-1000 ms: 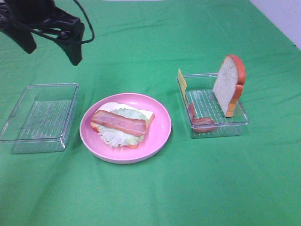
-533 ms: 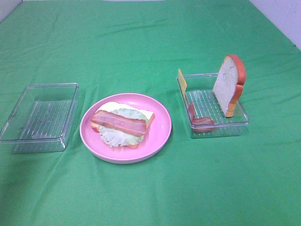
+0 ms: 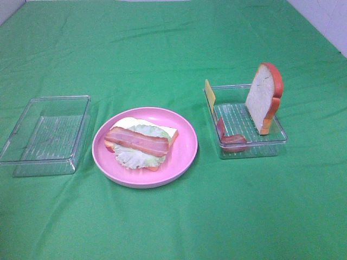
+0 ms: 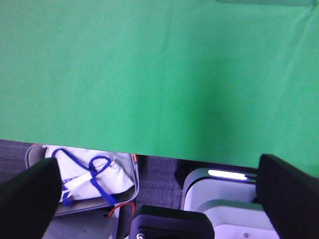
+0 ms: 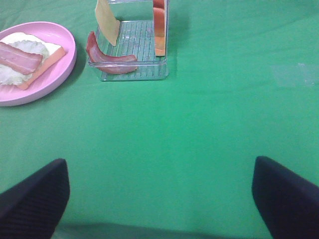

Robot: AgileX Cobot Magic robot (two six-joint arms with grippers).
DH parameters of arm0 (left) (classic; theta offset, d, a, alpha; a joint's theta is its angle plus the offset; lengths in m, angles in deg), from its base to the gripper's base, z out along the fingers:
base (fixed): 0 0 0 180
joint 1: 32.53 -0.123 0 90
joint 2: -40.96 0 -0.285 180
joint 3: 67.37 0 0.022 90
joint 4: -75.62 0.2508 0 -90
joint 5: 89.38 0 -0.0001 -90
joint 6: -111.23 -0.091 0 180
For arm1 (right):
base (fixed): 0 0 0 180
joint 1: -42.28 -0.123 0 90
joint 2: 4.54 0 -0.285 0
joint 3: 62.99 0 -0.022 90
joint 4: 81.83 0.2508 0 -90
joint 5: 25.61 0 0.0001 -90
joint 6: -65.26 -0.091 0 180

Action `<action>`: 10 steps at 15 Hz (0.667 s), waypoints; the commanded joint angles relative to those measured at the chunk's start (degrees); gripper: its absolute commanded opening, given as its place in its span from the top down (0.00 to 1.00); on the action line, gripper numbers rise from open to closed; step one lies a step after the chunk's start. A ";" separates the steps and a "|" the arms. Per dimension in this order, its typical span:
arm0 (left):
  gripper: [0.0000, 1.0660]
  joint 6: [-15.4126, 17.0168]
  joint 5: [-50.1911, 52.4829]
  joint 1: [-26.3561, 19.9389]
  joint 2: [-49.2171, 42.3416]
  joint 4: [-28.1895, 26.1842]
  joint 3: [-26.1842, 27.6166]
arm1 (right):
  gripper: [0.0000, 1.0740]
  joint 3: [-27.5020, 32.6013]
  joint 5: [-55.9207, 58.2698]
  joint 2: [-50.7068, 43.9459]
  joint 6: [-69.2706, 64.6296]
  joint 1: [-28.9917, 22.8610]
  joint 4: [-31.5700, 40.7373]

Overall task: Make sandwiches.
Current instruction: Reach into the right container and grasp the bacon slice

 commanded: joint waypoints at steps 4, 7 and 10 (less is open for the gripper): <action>0.06 -3.32 -1.49 -0.11 -23.78 -0.80 -1.55 | 0.11 0.17 -0.46 -1.43 -0.17 0.34 0.46; 0.06 -9.57 -0.92 -0.11 -33.35 -4.76 -3.09 | 0.11 0.17 -0.46 -1.43 -0.17 0.34 0.46; 0.06 -14.67 3.55 -0.11 -38.16 -6.30 -8.65 | 0.11 0.17 -0.46 -1.43 -0.17 0.34 0.46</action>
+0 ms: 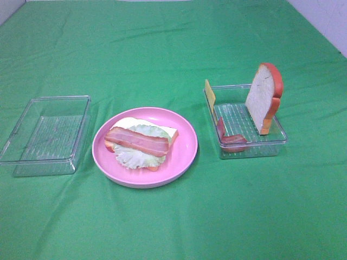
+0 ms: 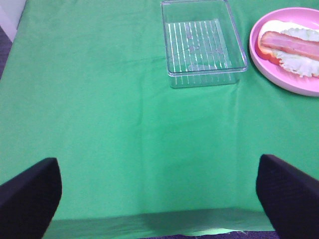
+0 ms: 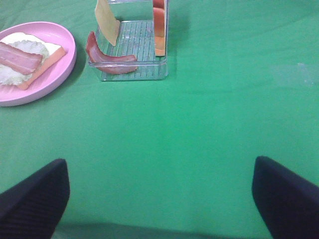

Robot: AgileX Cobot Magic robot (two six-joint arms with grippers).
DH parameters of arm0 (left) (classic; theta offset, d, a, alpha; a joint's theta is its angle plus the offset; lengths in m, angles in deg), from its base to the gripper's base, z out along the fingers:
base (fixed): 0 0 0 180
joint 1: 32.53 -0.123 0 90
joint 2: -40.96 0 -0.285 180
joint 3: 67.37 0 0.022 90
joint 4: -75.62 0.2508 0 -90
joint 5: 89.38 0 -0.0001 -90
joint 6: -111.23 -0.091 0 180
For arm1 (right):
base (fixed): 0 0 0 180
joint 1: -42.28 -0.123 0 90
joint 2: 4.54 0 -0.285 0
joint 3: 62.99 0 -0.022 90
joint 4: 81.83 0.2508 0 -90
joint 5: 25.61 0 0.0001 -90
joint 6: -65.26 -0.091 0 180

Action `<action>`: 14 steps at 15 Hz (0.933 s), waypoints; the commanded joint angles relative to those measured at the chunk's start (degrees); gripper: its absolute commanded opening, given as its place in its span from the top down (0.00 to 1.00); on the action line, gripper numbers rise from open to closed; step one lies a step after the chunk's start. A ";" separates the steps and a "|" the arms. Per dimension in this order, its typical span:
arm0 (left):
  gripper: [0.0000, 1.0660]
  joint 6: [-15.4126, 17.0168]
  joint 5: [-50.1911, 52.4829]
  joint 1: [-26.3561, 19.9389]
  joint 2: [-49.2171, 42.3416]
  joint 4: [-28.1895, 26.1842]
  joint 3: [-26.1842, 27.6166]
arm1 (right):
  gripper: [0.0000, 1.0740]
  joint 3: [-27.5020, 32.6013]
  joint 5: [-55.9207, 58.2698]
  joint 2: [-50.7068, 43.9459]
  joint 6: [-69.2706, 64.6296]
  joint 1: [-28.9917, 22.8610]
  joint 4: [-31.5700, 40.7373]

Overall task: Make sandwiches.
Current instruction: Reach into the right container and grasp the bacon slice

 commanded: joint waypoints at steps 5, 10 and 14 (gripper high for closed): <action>0.06 -1.55 8.25 -0.11 -2.81 -1.26 -5.67 | 0.11 0.17 -0.52 -1.43 -0.17 0.34 0.46; 0.06 -0.29 8.37 -0.06 -8.31 0.92 -5.67 | 0.11 0.11 -0.52 -1.20 -0.11 0.34 0.46; 0.06 -0.34 8.37 -0.06 -8.19 0.97 -5.67 | 0.11 0.11 -0.52 -1.20 -0.11 0.34 0.69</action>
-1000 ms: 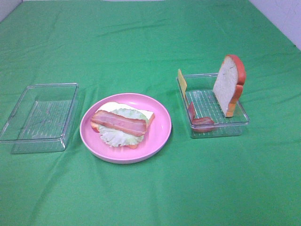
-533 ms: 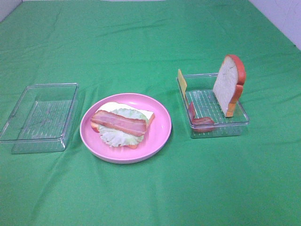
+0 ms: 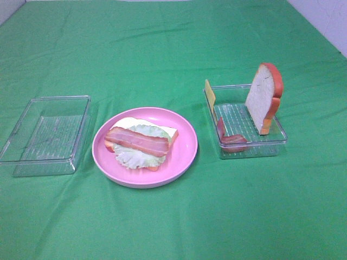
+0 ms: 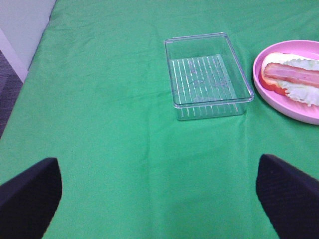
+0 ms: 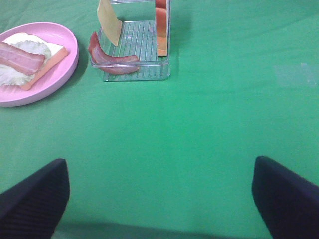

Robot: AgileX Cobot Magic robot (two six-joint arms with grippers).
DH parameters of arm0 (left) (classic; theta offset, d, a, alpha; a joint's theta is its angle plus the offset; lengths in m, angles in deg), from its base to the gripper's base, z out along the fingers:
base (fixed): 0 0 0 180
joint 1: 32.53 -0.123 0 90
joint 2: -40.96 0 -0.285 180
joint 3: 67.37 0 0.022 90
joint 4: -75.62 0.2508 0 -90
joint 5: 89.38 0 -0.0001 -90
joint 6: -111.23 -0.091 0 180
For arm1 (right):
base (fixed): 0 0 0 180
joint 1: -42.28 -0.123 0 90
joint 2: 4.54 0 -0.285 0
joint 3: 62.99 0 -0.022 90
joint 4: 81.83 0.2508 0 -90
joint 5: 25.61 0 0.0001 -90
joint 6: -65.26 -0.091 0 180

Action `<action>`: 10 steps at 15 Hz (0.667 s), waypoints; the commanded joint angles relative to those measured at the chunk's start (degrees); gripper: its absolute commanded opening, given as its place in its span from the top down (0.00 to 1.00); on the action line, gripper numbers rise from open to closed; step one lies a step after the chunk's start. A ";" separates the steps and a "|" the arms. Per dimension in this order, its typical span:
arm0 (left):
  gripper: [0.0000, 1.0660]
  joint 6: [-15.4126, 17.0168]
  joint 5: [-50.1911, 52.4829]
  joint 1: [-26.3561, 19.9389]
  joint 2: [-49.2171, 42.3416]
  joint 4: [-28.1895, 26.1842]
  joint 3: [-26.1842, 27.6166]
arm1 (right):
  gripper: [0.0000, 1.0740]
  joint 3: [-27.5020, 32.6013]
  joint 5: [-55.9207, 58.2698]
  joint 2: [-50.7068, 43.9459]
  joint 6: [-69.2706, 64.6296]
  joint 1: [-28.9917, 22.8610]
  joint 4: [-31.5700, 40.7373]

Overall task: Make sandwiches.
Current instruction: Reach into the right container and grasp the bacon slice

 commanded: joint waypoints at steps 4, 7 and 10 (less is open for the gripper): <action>0.06 0.29 0.46 -0.06 -0.86 0.06 -0.06 | 0.11 0.11 -0.52 -1.20 -0.11 0.34 0.29; 0.06 0.29 0.46 -0.06 -0.86 0.06 -0.06 | 0.11 0.11 -0.52 -1.20 -0.11 0.34 0.29; 0.06 0.29 0.46 -0.06 -0.86 0.06 -0.06 | 0.11 0.11 -0.57 -1.20 -0.17 0.34 1.15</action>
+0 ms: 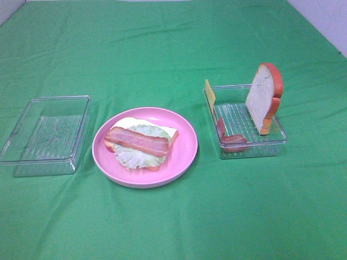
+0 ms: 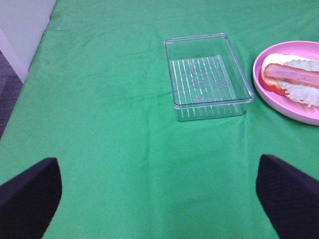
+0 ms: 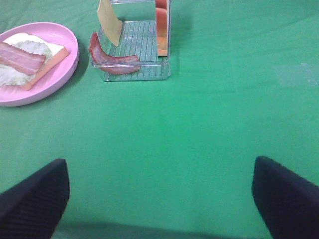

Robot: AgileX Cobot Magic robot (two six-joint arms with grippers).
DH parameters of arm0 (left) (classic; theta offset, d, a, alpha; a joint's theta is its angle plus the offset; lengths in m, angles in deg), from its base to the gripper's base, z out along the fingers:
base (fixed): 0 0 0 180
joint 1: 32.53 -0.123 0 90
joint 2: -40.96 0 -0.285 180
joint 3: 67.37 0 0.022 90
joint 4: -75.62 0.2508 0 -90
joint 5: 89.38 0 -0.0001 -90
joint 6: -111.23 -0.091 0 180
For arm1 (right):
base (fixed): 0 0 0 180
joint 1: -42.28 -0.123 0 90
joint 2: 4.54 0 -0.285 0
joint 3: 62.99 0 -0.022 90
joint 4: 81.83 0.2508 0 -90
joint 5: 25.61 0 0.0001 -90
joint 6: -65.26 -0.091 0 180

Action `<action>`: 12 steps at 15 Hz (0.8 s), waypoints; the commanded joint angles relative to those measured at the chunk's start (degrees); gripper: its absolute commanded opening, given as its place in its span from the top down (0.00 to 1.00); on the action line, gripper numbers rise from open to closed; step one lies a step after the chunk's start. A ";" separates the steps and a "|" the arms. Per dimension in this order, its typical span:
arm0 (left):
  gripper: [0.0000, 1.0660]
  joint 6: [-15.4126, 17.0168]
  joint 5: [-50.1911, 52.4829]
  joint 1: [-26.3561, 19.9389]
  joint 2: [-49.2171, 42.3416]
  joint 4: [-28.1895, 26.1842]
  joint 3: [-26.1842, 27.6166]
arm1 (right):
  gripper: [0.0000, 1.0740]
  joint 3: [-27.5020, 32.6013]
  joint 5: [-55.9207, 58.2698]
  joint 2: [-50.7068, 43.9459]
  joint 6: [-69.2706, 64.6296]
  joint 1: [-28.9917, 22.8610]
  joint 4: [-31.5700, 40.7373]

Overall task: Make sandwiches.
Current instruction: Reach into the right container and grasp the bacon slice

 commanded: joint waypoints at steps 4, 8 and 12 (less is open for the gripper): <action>0.06 0.29 0.34 -0.06 -0.80 0.11 -0.06 | 0.11 0.11 -0.46 -1.20 -0.17 0.34 1.49; 0.06 0.29 0.34 -0.06 -0.80 0.11 -0.06 | 0.11 -1.43 -1.55 2.35 0.46 0.11 1.32; 0.06 0.29 0.34 -0.06 -0.80 0.11 -0.06 | 0.11 -0.80 -19.71 12.09 1.15 -0.29 -0.17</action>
